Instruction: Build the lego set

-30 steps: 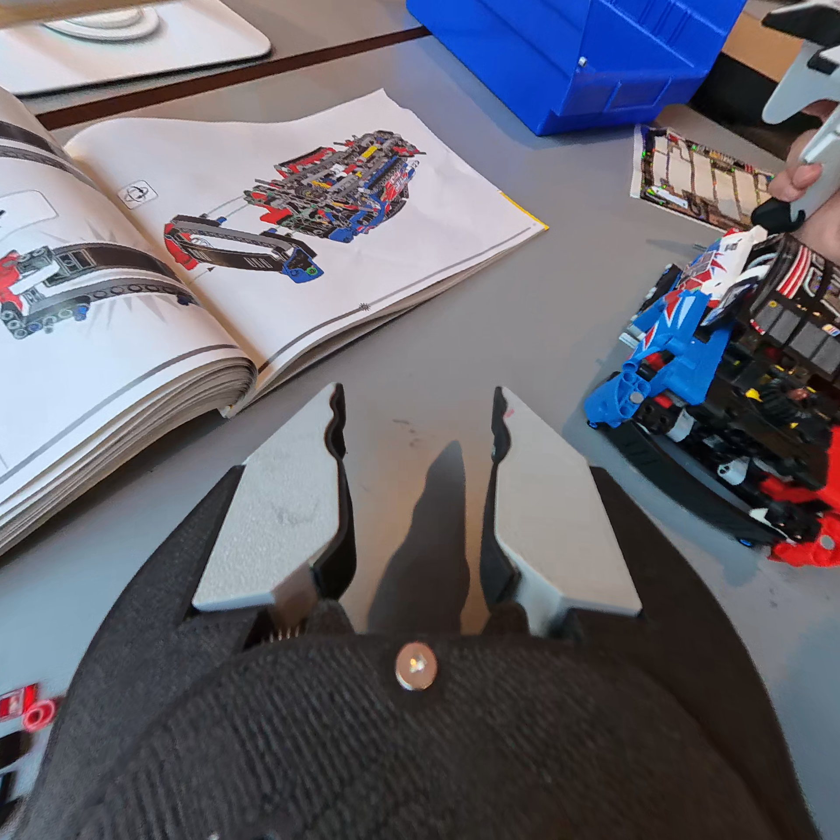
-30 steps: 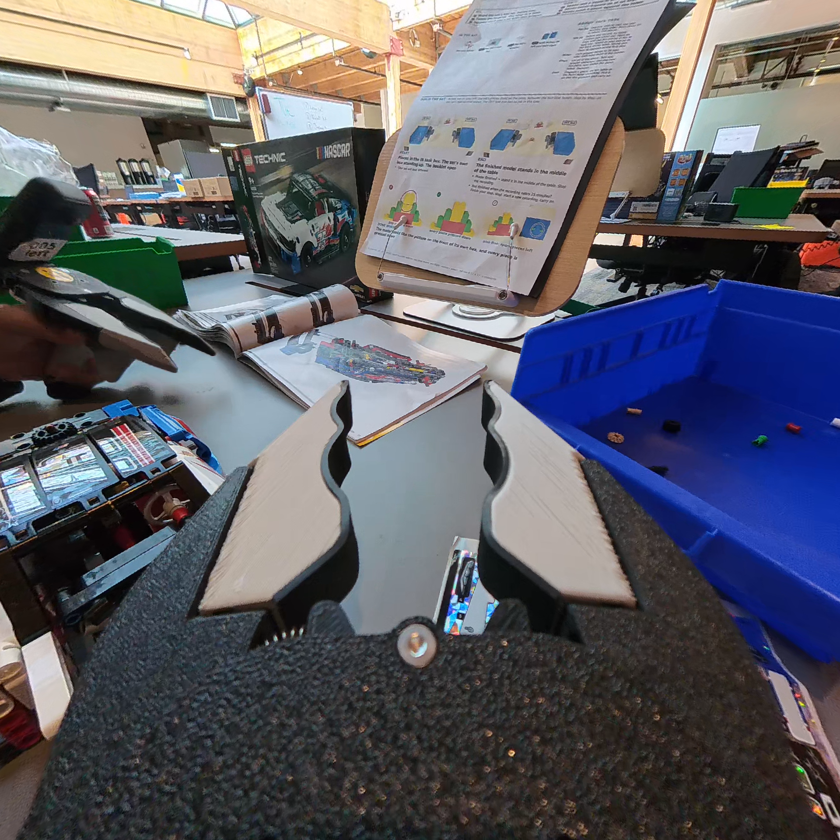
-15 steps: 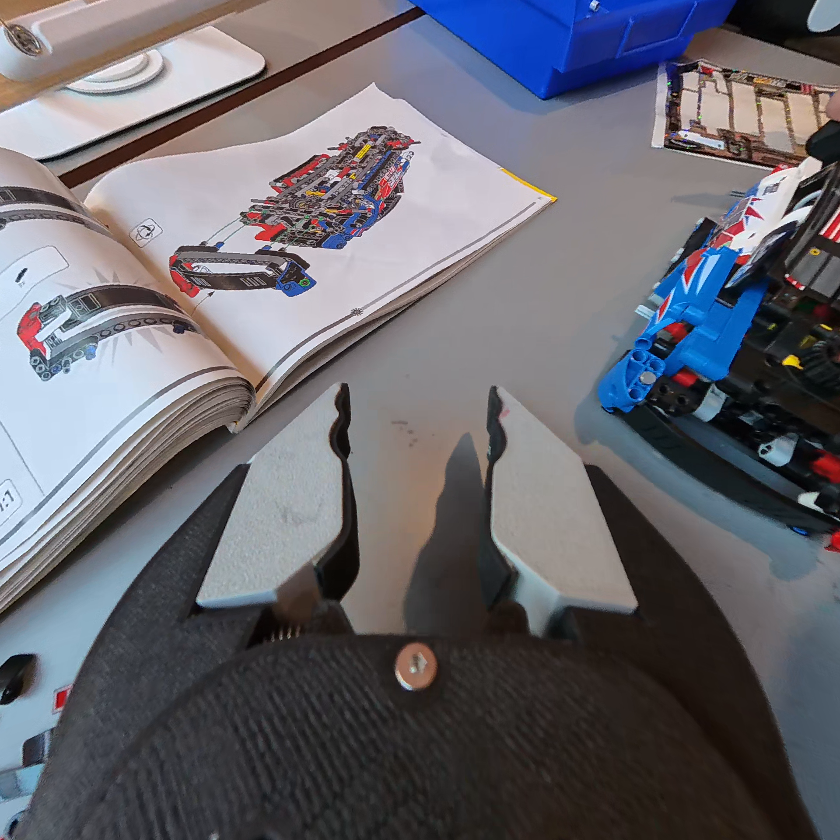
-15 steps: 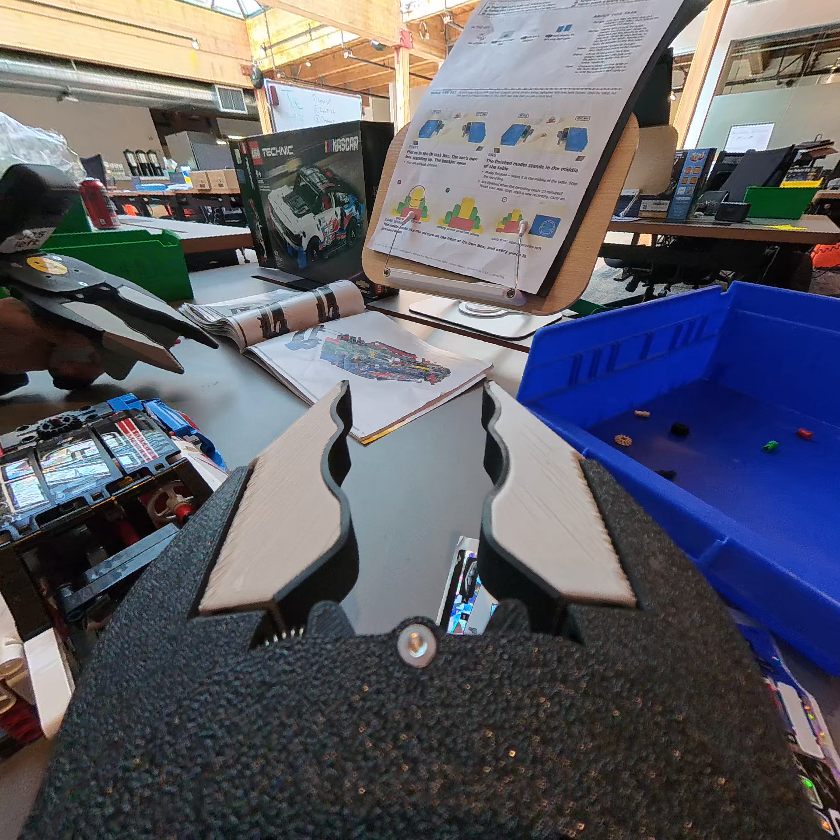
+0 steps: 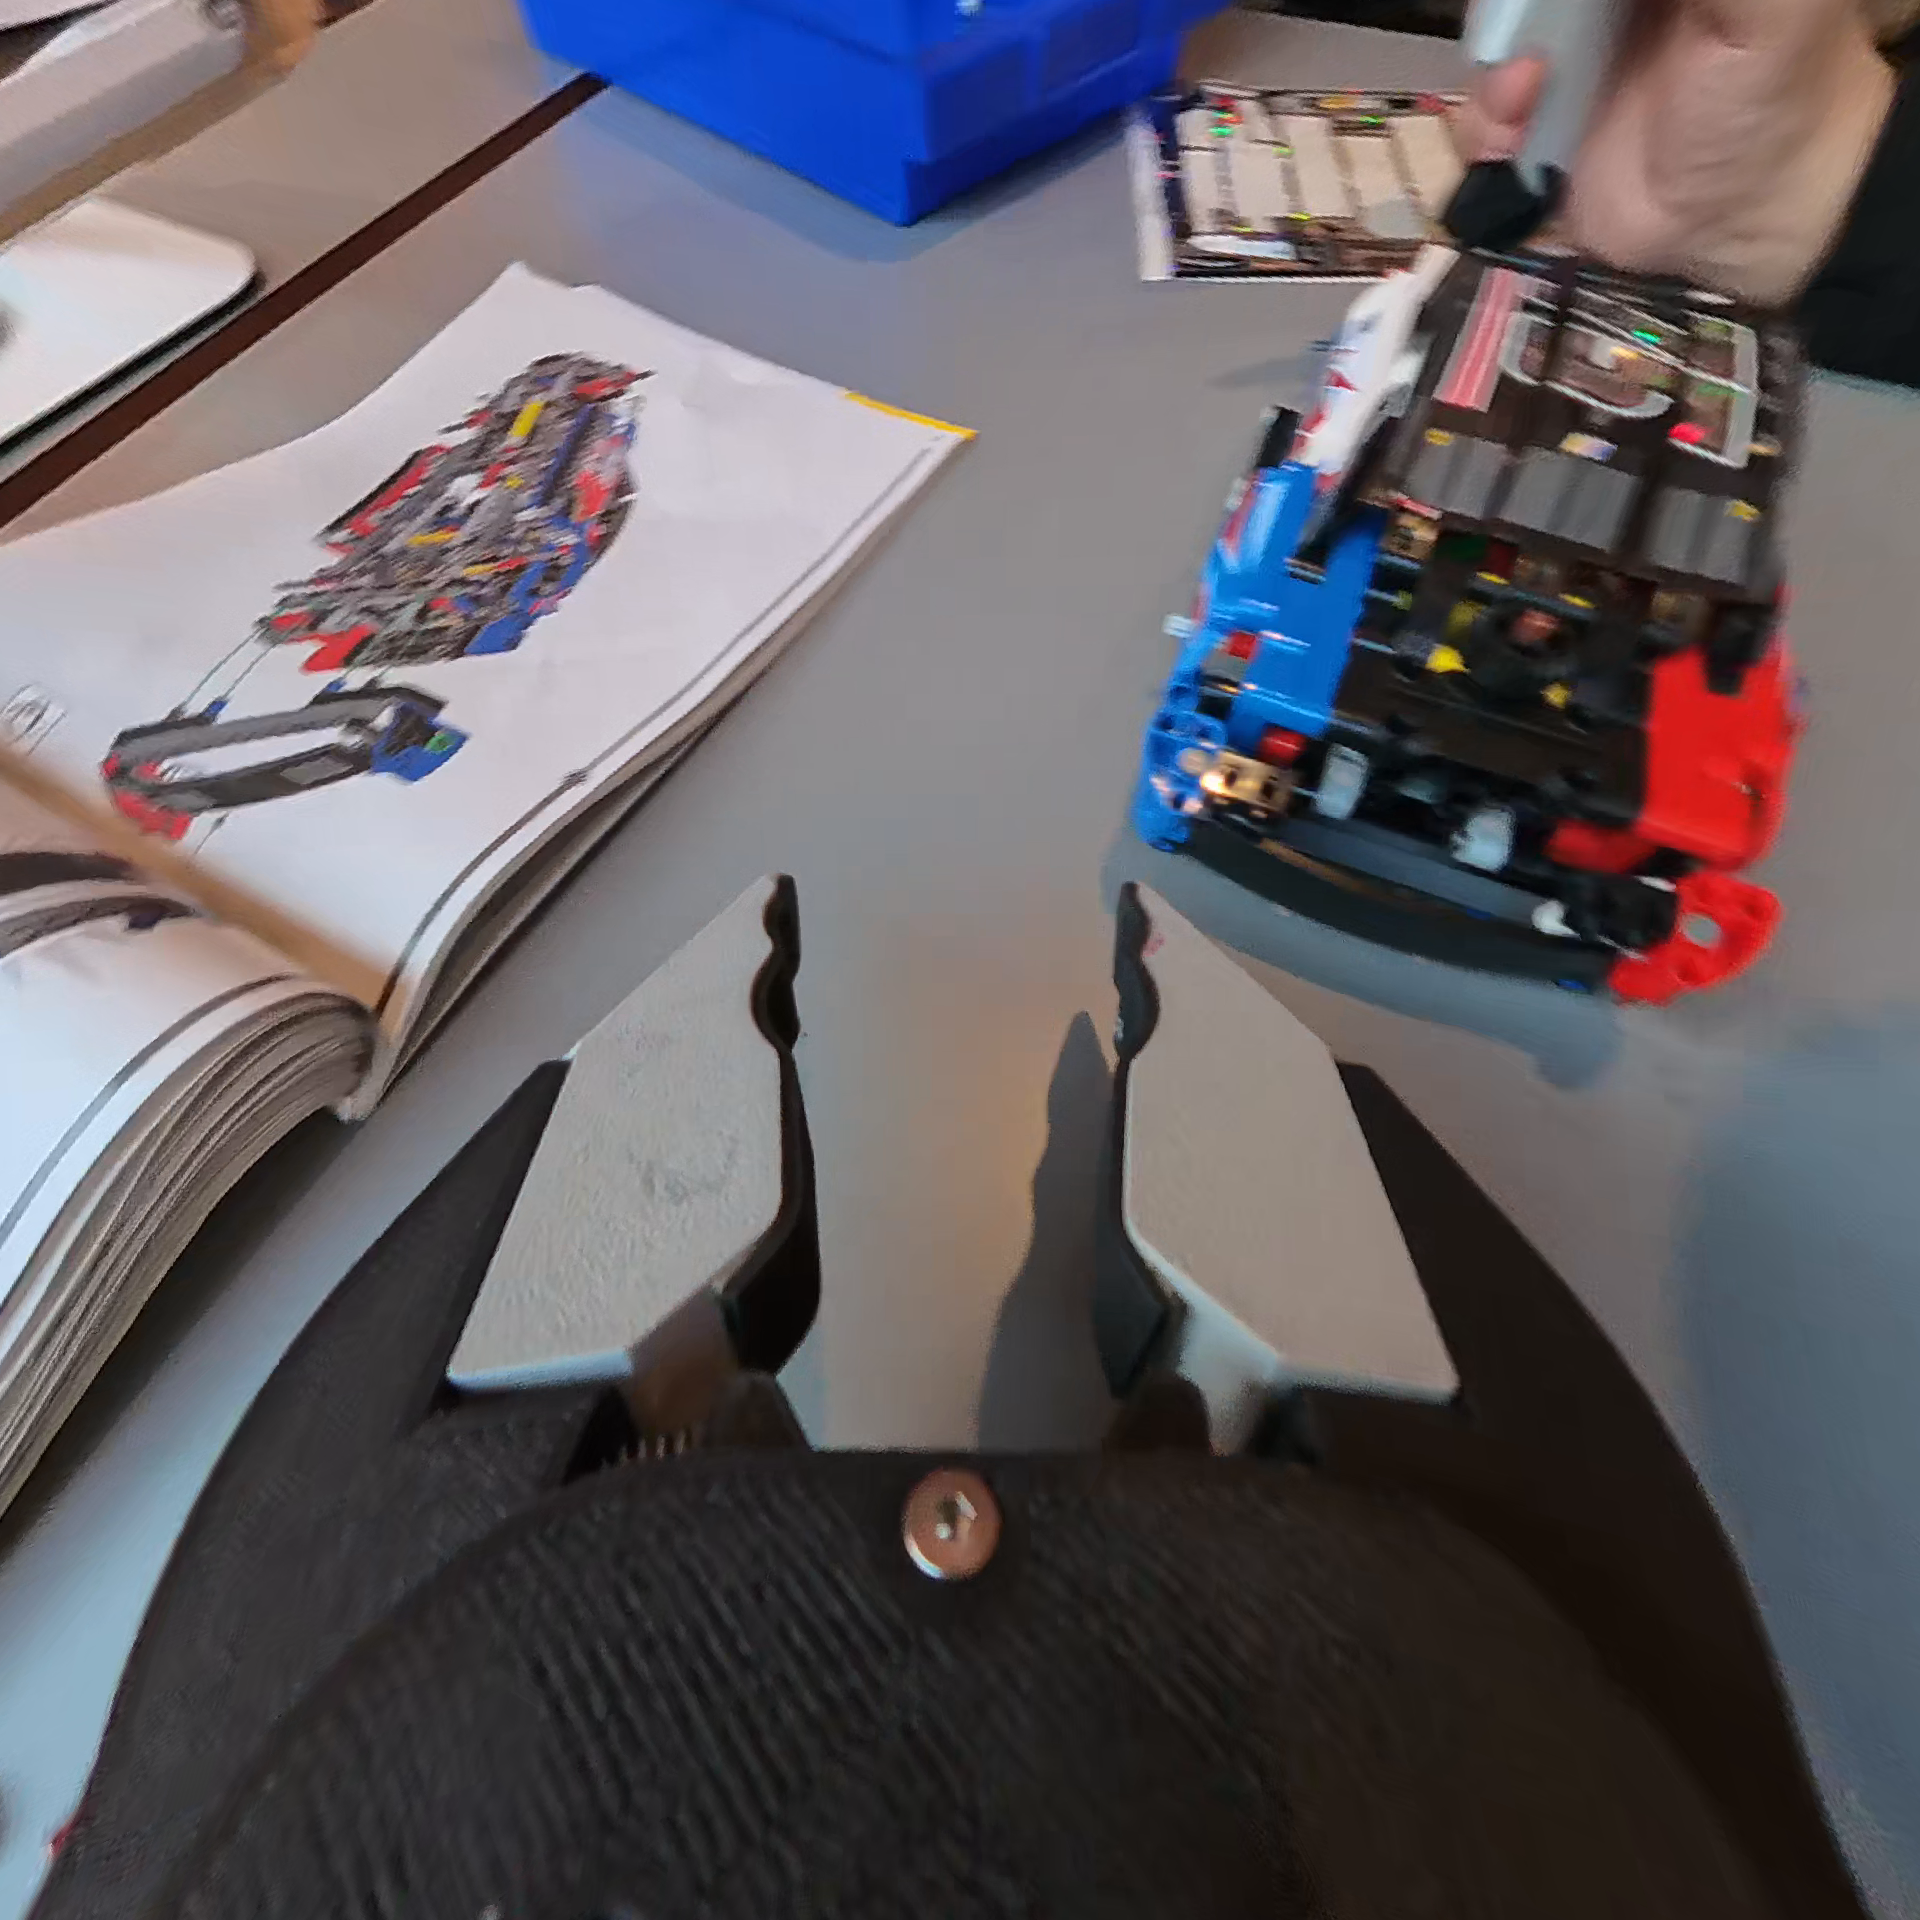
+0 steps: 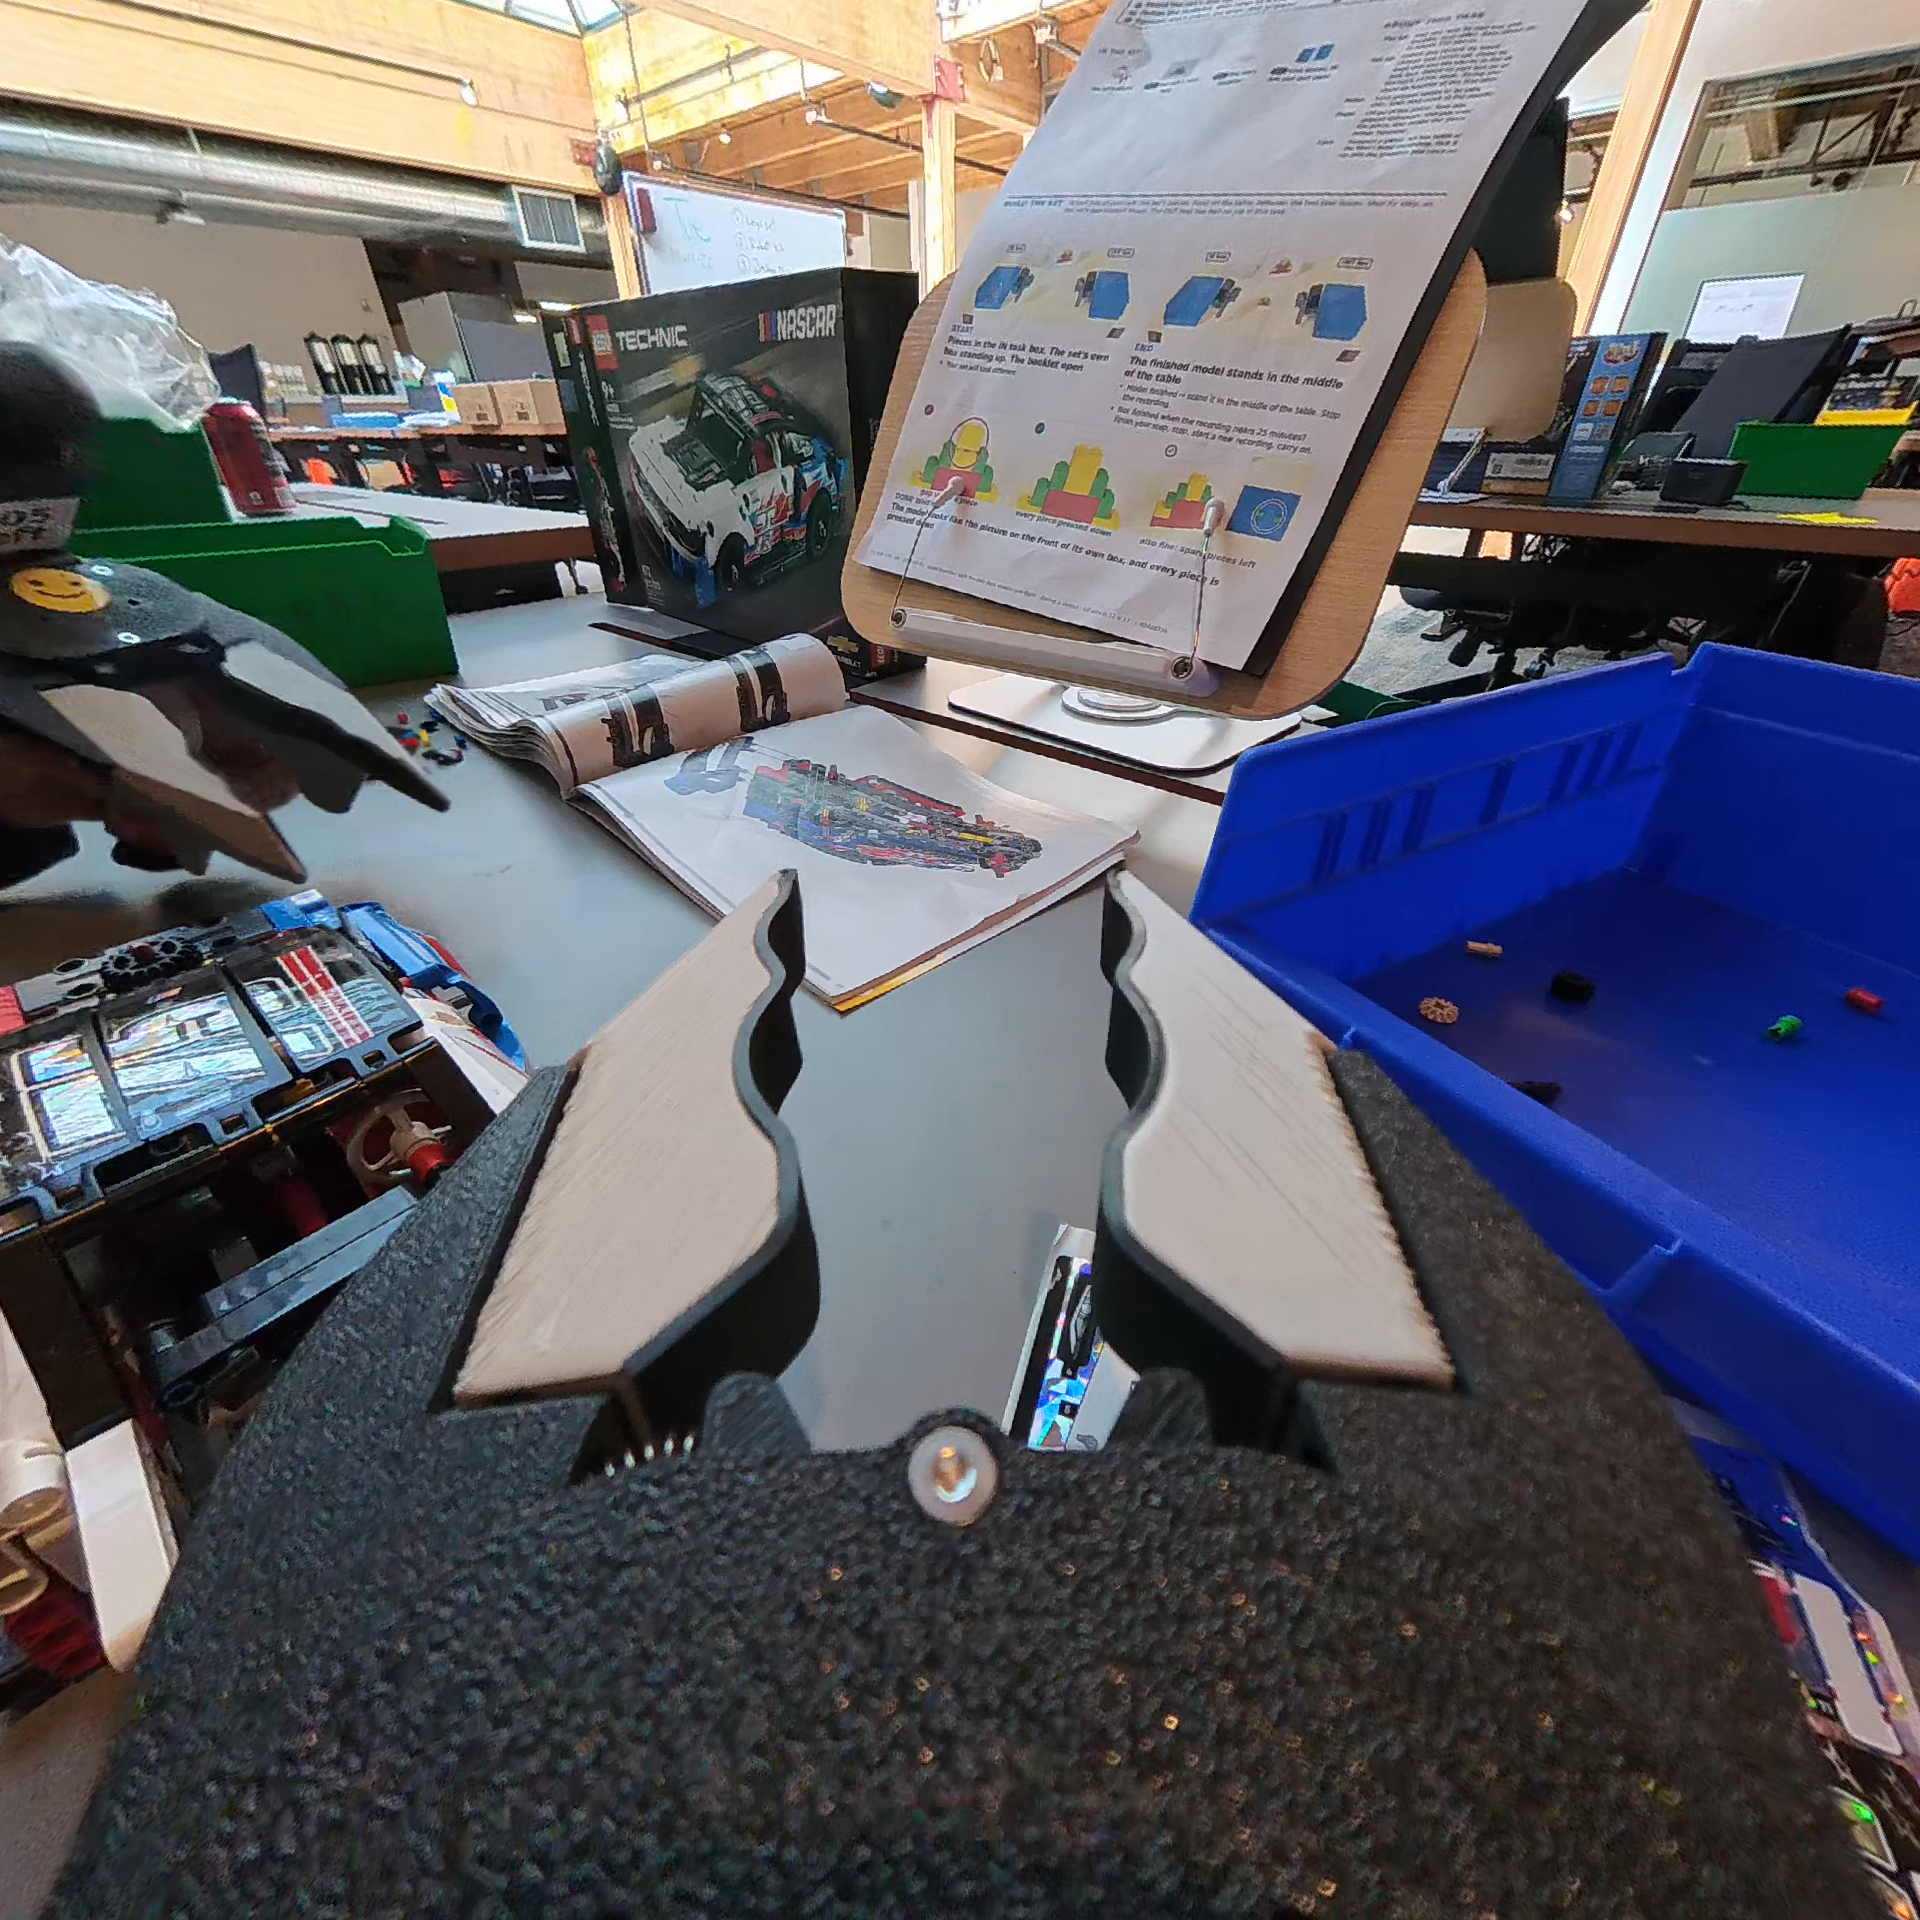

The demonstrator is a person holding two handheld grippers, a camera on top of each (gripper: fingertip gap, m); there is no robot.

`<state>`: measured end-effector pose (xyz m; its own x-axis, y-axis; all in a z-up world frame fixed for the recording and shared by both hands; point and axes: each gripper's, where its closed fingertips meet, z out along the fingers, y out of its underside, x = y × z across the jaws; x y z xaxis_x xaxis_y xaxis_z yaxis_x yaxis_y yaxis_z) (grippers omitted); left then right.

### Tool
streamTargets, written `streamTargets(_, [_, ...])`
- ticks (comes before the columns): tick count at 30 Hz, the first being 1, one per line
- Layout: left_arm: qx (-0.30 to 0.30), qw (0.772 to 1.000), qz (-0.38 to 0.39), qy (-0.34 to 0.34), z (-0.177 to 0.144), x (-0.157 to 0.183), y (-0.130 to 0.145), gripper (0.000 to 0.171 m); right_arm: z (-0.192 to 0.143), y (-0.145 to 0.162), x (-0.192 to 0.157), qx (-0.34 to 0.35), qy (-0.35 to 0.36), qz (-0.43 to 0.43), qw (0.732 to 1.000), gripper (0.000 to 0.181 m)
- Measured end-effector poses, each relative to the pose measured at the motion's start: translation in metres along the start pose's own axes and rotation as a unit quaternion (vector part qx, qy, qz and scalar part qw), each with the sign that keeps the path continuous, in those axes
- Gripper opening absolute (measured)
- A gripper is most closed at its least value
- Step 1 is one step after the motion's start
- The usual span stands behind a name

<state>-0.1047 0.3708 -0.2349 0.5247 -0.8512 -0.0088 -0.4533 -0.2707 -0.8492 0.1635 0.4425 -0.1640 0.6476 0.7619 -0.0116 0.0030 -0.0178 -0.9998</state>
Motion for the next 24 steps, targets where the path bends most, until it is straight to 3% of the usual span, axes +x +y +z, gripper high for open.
streamTargets(5, [0.032,0.996,0.047,0.065,-0.010,0.040,-0.010,0.066,-0.004,0.002,-0.002,-0.015,-0.002,-0.005,1.000,0.056])
streamTargets(8, [0.053,0.993,0.067,0.085,-0.020,0.063,-0.018,0.069,-0.012,-0.001,-0.029,-0.044,-0.056,-0.006,0.997,0.059])
streamTargets(10, [0.035,0.990,0.093,0.097,-0.023,0.080,-0.011,0.075,-0.022,0.003,-0.048,-0.077,-0.088,-0.015,0.993,0.065])
streamTargets(14, [0.002,0.986,0.150,0.075,-0.021,0.101,0.006,0.080,-0.053,0.013,-0.078,-0.122,-0.132,-0.004,0.984,0.079])
streamTargets(18, [-0.005,0.978,0.200,0.062,-0.008,0.121,0.009,0.083,-0.070,0.046,-0.099,-0.201,-0.153,-0.004,0.968,0.095])
streamTargets(22, [-0.036,0.952,0.303,0.016,0.010,0.125,0.017,0.070,-0.063,0.068,-0.114,-0.238,-0.159,-0.036,0.957,0.100])
streamTargets(24, [-0.035,0.947,0.318,-0.002,0.017,0.125,0.016,0.054,-0.056,0.075,-0.120,-0.249,-0.165,-0.043,0.953,0.098])
